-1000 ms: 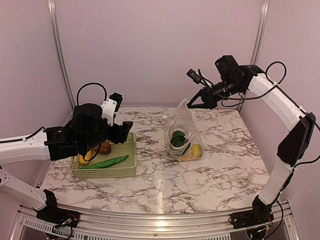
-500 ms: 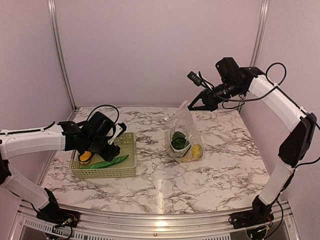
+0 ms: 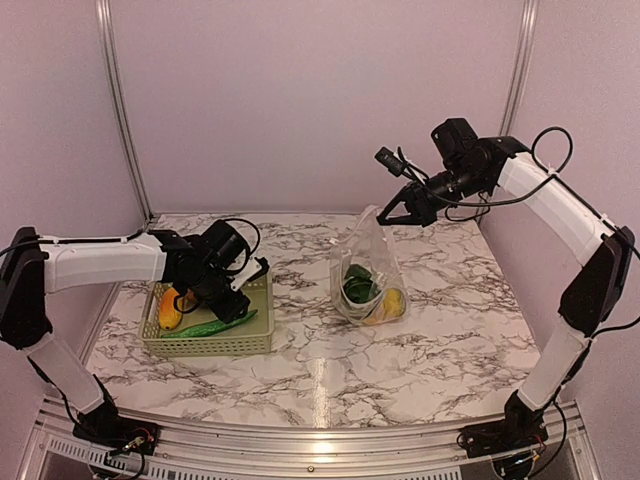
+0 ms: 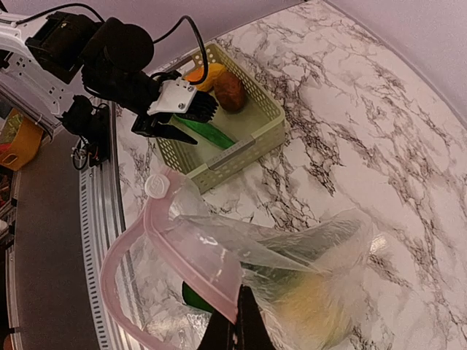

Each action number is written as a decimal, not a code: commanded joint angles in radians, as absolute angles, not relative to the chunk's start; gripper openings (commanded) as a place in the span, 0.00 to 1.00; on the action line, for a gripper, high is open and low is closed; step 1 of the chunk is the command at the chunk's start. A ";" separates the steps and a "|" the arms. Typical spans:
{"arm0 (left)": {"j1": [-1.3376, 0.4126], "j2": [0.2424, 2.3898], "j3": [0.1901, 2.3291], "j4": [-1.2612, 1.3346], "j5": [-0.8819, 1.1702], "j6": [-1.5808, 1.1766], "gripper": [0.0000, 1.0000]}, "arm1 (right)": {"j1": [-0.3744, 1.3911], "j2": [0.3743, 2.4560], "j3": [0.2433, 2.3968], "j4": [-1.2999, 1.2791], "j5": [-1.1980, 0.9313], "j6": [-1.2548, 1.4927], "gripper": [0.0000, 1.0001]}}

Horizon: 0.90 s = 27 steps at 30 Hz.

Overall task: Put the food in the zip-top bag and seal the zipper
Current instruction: Pick up the fake vegetable from the bin.

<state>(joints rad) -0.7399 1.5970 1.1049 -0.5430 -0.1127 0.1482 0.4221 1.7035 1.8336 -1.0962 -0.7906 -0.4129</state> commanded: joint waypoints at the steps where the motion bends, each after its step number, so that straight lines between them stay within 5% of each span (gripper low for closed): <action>1: -0.714 1.661 1.128 -0.540 -0.072 0.236 0.46 | 0.417 1.675 1.830 -1.094 -0.776 -0.422 0.00; 15: -0.692 1.858 1.186 -0.452 -0.033 0.313 0.30 | 0.420 1.672 1.809 -1.097 -0.785 -0.435 0.00; 22: -0.689 1.843 1.205 -0.470 -0.024 0.301 0.05 | 0.420 1.674 1.795 -1.094 -0.787 -0.440 0.00; 27: -0.690 1.749 1.233 -0.506 -0.052 0.280 0.03 | 0.421 1.684 1.806 -1.096 -0.787 -0.438 0.00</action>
<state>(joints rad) -0.6937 1.8420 1.1885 -0.4644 -0.0418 0.2981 0.4221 1.7008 1.7996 -1.0958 -0.7910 -0.4236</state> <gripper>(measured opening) 0.130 0.004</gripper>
